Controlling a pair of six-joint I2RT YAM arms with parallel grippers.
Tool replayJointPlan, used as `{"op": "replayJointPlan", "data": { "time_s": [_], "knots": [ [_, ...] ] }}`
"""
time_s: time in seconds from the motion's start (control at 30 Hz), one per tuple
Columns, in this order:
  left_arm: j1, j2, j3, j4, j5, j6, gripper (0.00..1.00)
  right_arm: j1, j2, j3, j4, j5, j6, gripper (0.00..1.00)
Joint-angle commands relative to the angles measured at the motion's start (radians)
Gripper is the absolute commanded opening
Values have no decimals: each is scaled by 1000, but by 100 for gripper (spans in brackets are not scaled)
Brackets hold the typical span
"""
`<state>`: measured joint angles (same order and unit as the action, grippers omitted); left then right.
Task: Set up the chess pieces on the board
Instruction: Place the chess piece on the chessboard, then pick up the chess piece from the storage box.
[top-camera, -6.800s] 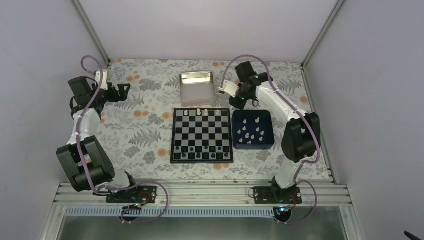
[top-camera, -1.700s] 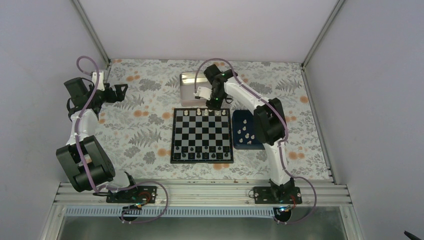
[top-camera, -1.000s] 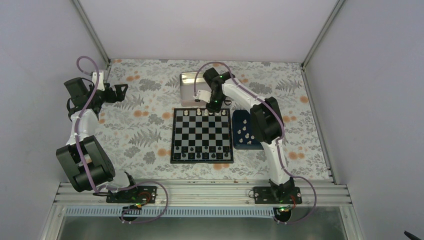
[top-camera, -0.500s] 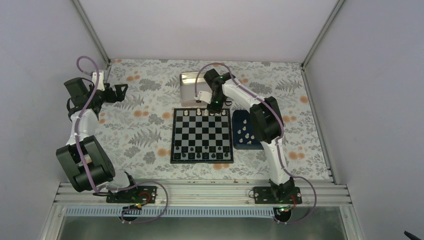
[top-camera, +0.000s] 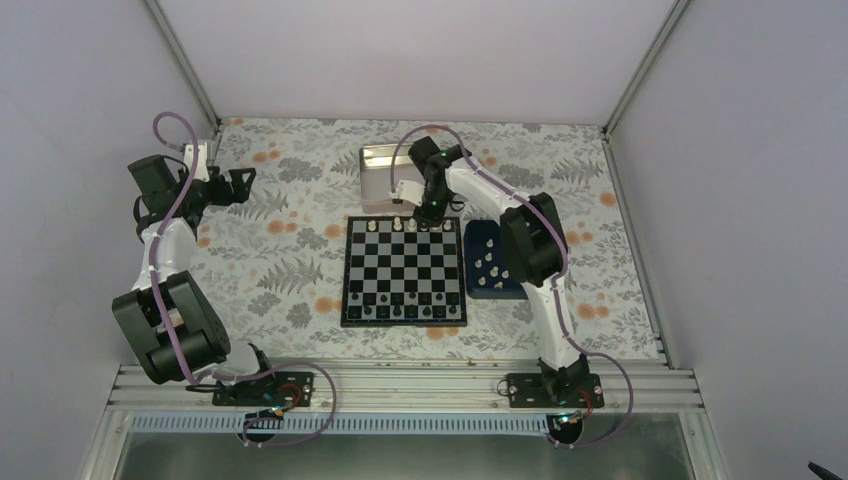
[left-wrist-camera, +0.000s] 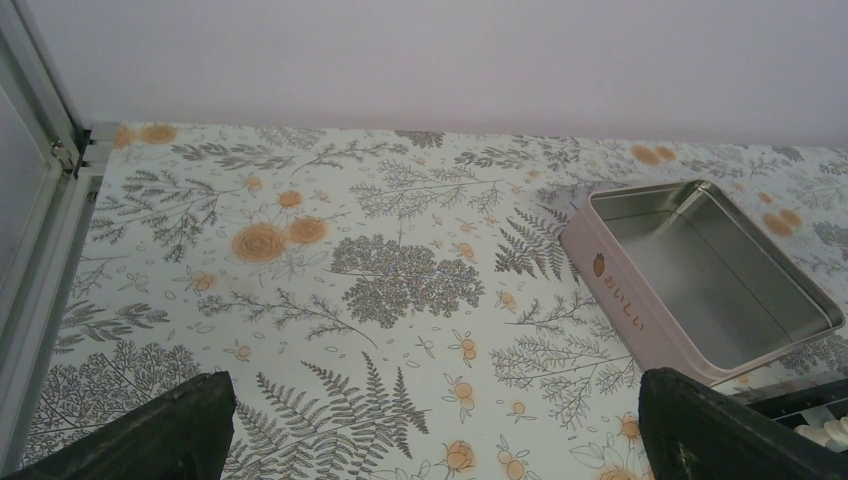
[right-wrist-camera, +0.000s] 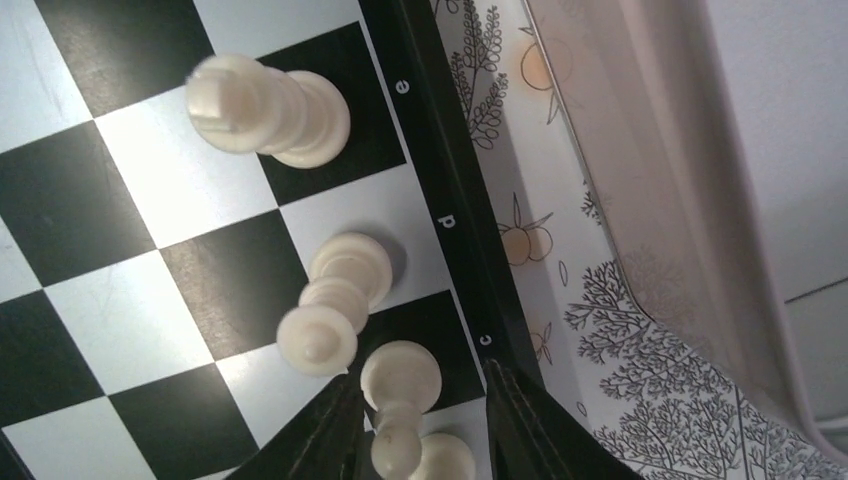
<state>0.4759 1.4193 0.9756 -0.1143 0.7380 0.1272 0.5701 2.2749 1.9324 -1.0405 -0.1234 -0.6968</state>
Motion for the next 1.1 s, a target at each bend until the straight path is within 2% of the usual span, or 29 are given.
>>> {"op": "replayJointPlan", "data": {
  "time_s": [0.0,0.2,0.4,0.53,0.77,0.97,1.07],
  "knots": [
    [9,0,-11,8,26,11,100,-22,-80,-4,-2,3,4,36],
    [16,-4,-12,8,29,11,100,-103,-279,-104,-25,22,10,38],
    [16,3,-12,10,32,11,100,-250,-498,-328,5,5,-4,42],
    [16,-3,-14,10,37,10,100,-325,-578,-487,35,-11,-18,42],
    [17,-5,-12,7,44,9,100,-363,-636,-704,117,-27,-11,41],
    [17,-2,-12,7,37,11,100,-364,-618,-764,209,-36,-4,41],
    [18,-3,-12,5,35,11,100,-363,-557,-770,260,-48,3,40]
  ]
}}
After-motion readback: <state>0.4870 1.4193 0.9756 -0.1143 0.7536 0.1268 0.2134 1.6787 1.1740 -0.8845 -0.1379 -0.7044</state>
